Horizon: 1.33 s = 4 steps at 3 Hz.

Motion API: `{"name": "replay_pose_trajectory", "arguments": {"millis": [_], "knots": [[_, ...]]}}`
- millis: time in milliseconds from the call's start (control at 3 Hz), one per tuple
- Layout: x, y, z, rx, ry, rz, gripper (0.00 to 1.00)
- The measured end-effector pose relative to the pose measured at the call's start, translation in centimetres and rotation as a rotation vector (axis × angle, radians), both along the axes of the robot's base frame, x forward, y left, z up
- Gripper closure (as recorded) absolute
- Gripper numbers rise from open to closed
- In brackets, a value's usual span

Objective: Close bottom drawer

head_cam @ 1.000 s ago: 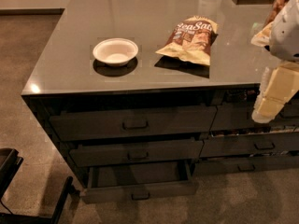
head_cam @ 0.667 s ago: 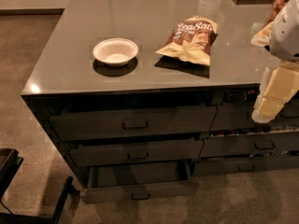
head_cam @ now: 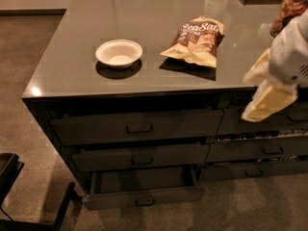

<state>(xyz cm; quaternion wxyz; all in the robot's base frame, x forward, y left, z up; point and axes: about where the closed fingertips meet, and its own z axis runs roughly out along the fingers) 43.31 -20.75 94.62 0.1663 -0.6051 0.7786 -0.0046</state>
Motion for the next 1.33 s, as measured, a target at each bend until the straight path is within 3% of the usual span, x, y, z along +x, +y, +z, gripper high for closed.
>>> {"name": "replay_pose_trajectory", "arguments": {"millis": [667,1000,1333], "knots": [[-1.9,5.8,-14.0,0.172,0.088,0.048,0.88],[-2.7,6.0,-16.4,0.165,0.100,0.040,1.00],[-2.8,5.9,-16.3,0.164,0.102,0.040,1.00]]}}
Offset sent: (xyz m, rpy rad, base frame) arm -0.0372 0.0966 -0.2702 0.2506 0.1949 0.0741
